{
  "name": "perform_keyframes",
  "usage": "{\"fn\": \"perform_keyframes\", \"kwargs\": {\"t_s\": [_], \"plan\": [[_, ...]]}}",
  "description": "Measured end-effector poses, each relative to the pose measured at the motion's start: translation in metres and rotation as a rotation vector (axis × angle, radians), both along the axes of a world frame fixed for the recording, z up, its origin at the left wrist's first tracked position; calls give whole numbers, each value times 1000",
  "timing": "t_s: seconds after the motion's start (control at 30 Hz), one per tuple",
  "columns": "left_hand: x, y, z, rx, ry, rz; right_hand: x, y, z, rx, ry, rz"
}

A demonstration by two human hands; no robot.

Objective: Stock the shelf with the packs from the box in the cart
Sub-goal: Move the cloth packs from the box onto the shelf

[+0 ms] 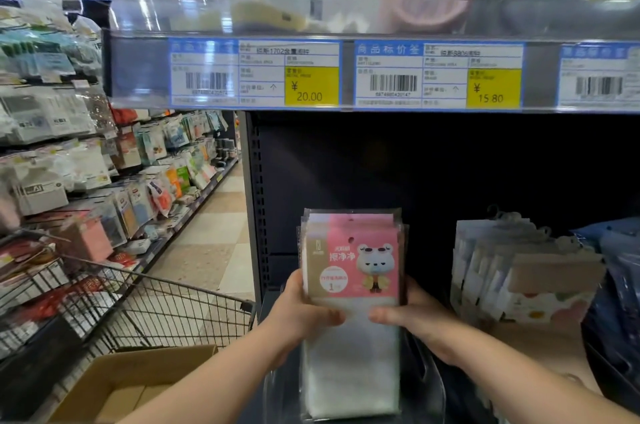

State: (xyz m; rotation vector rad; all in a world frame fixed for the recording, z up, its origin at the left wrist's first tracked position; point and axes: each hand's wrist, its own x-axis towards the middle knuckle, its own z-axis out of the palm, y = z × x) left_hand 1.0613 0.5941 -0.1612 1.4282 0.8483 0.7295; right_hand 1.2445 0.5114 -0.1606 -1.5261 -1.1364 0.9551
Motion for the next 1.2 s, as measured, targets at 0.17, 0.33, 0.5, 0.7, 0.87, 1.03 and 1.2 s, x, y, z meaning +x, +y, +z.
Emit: {"fn": "perform_keyframes", "kwargs": {"t_s": [0.17,0.33,0.5,0.7,0.87,1.03,1.2], "plan": [[6,3,-3,-46,34,75,-1,7,8,-22,-59,-65],[9,10,-5,59,66,81,-5,17,3,-21,-214,-123],[11,17,-1,83,115,118,-3,24,1,-61,-223,-119],[14,8,-7,33,245,65,-2,30,-15,-206,-192,-95],[16,5,-8,38,215,62,-3,38,-19,-202,-186,-107],[17,10,-5,62,215,74,-3,48,1,-53,-535,-143],[18,9,-5,119,240,62,4,52,15,-158,-822,-5]]}}
